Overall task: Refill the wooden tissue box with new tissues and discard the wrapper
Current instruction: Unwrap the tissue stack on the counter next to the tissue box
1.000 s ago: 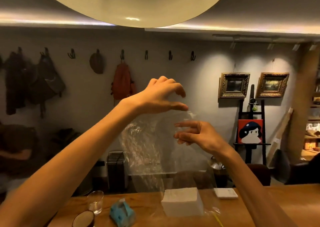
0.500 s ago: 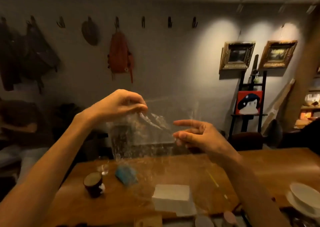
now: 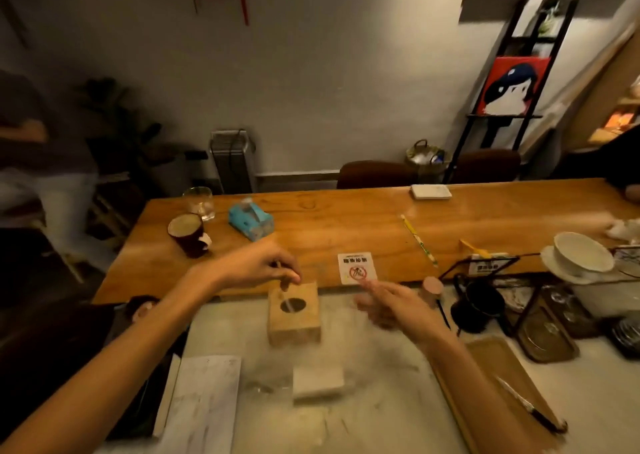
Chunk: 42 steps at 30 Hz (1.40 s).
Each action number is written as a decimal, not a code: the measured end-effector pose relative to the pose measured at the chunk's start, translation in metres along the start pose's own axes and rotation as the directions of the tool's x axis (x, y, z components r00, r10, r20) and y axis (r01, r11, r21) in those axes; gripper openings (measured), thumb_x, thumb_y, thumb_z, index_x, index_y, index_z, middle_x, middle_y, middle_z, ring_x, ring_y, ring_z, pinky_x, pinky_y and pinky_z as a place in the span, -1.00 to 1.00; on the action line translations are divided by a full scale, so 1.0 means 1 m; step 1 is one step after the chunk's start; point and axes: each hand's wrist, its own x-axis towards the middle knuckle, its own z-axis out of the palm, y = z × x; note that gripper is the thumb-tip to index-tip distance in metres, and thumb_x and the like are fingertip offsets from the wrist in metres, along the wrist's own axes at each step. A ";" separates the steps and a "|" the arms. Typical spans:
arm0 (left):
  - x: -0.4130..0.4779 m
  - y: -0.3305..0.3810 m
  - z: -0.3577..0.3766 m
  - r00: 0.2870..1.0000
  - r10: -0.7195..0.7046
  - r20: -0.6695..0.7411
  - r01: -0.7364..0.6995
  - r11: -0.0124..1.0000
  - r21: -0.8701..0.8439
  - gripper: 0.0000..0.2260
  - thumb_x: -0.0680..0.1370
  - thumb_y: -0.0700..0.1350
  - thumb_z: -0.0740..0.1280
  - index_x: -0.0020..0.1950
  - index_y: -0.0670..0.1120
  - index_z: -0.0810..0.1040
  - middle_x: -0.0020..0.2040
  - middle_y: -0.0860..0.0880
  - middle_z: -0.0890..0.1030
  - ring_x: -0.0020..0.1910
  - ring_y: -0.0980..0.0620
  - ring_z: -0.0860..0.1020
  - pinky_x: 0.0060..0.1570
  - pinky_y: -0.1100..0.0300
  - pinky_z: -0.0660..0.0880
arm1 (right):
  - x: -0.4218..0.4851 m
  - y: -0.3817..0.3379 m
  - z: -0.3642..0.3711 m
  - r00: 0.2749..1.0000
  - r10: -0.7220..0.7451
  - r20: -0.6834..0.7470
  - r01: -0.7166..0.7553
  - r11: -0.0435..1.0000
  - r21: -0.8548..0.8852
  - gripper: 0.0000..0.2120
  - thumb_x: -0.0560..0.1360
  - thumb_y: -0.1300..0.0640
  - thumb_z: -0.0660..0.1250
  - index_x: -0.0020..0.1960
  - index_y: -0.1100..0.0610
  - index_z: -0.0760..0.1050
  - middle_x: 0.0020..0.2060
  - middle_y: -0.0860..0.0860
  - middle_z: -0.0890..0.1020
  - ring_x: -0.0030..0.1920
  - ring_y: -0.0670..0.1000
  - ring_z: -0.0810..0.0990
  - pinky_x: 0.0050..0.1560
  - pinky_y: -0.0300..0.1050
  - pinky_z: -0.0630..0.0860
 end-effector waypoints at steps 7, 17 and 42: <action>0.012 -0.001 -0.010 1.000 0.009 -0.028 -0.007 0.999 0.053 -0.91 0.56 0.00 0.33 -0.01 0.05 0.61 -0.14 0.07 0.64 -0.13 0.19 0.59 -0.13 0.30 0.50 | -0.027 -0.027 0.059 0.550 -0.811 -0.201 0.653 0.567 -0.502 -0.83 0.58 0.21 0.28 0.06 0.01 0.59 -0.09 -0.07 0.67 -0.07 -0.09 0.61 -0.08 -0.18 0.54; 0.009 -0.007 -0.014 0.995 -0.013 -0.098 0.023 0.994 0.104 -0.82 0.58 0.03 0.29 0.01 0.00 0.64 -0.16 0.09 0.65 -0.13 0.19 0.59 -0.12 0.29 0.52 | 0.016 -0.020 0.084 0.689 -0.681 0.248 0.348 0.011 -0.937 -0.67 0.37 0.04 0.52 0.10 0.02 0.57 -0.08 -0.05 0.69 -0.01 0.04 0.59 -0.07 -0.06 0.54; -0.067 0.040 0.056 0.927 0.178 -0.329 -0.034 0.916 0.400 -0.60 0.55 0.15 0.11 0.10 -0.07 0.58 -0.06 -0.03 0.62 -0.19 -0.05 0.59 -0.34 0.04 0.52 | -0.138 0.011 0.061 0.828 0.034 0.560 0.561 -0.042 -0.827 -0.45 0.40 -0.13 0.47 0.34 -0.01 0.47 -0.20 -0.12 0.70 -0.17 -0.01 0.57 -0.18 -0.14 0.48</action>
